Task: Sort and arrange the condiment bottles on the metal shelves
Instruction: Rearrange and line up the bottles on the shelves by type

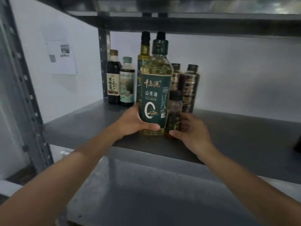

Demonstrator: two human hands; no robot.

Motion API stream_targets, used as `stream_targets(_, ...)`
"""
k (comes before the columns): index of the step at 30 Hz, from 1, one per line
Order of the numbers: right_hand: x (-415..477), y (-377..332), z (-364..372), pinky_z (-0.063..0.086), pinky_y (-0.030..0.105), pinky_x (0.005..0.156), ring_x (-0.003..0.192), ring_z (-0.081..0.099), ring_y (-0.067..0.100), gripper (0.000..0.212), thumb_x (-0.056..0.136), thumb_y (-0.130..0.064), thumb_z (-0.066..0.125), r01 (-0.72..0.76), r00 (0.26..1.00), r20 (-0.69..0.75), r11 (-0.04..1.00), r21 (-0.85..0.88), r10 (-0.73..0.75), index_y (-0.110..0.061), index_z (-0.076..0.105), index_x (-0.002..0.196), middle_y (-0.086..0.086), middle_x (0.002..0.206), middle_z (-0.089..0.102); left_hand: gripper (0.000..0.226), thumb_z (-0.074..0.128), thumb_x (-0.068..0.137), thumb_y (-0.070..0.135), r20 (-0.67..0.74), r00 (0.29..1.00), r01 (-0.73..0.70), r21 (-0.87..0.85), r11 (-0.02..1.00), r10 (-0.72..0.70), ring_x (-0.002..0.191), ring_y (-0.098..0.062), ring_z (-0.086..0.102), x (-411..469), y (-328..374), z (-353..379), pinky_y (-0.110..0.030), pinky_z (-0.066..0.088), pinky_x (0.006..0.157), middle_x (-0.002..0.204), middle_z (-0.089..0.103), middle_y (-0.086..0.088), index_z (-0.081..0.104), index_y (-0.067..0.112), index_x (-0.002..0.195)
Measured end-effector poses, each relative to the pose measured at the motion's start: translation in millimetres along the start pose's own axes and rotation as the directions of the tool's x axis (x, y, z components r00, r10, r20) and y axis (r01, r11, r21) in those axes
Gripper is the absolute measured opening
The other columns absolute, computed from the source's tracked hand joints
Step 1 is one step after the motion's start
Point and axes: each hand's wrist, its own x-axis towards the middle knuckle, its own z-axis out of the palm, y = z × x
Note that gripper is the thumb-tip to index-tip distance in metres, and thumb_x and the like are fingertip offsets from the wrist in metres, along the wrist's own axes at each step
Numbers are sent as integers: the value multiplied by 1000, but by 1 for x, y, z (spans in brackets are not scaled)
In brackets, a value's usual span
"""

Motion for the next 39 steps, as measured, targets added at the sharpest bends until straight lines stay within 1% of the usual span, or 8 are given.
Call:
stream_targets(7, 51, -35, 98, 50, 45, 92, 101, 63, 23, 51, 64, -13, 85, -46, 999, 30, 999, -8, 46, -17, 59, 108, 6, 106, 68, 74, 92, 49, 21, -23, 999, 46, -18, 999, -47, 101, -10, 66, 24, -55, -90, -35, 50, 96, 109, 71, 6, 61, 23, 116)
stream_targets(10, 67, -44, 127, 50, 45, 91, 102, 63, 23, 52, 65, -14, 84, -59, 998, 5, 998, -25, 59, -15, 59, 110, 5, 107, 68, 58, 87, 60, 9, -49, 998, 47, -34, 998, -49, 95, -5, 65, 35, -70, -110, -29, 51, 93, 107, 69, 5, 60, 24, 110)
stream_targets(15, 84, -48, 151, 49, 44, 92, 104, 62, 23, 51, 69, -14, 82, -77, 996, -42, 996, -39, 76, -14, 58, 113, 5, 107, 68, 58, 85, 65, 12, -63, 997, 33, -29, 999, -35, 91, -4, 63, 50, -89, -124, -10, 48, 75, 108, 67, 4, 57, 21, 114)
stream_targets(20, 93, -47, 157, 50, 42, 91, 104, 62, 24, 48, 70, -16, 81, -94, 990, -113, 990, -103, 83, -14, 58, 112, 6, 108, 68, 65, 85, 66, 18, 36, 998, 49, -25, 998, -48, 102, -9, 64, 64, -99, -131, -27, 50, 94, 114, 68, 4, 57, 16, 125)
stream_targets(23, 96, -46, 158, 51, 41, 89, 103, 63, 25, 45, 71, -17, 80, -96, 986, -147, 984, -147, 75, -13, 58, 110, 7, 107, 68, 65, 82, 70, 17, 63, 997, 39, -17, 999, -38, 97, -2, 62, 70, -100, -129, -9, 49, 77, 113, 67, 6, 54, 15, 128)
stream_targets(28, 102, -47, 160, 51, 37, 86, 102, 63, 25, 47, 72, -18, 80, -89, 982, -182, 975, -202, 52, -11, 56, 113, 7, 107, 68, 62, 79, 74, 21, 42, 999, 6, 41, 999, -8, 88, 8, 54, 76, -101, -125, 2, 41, 63, 102, 60, 15, 49, 17, 128)
stream_targets(36, 110, -43, 161, 53, 40, 84, 101, 63, 27, 50, 71, -22, 80, -93, 982, -185, 969, -227, 51, -12, 54, 113, 8, 106, 68, 61, 74, 80, 23, 65, 997, 29, 91, 995, -35, 89, 10, 50, 85, -105, -122, 0, 39, 65, 110, 56, 13, 44, 19, 133)
stream_targets(39, 112, -41, 161, 52, 39, 84, 104, 62, 27, 52, 72, -23, 79, -87, 983, -178, 970, -226, 47, -13, 53, 116, 8, 109, 68, 59, 72, 81, 26, 65, 997, 35, 104, 994, -42, 102, -3, 53, 87, -104, -120, -7, 38, 78, 113, 56, 10, 45, 19, 133)
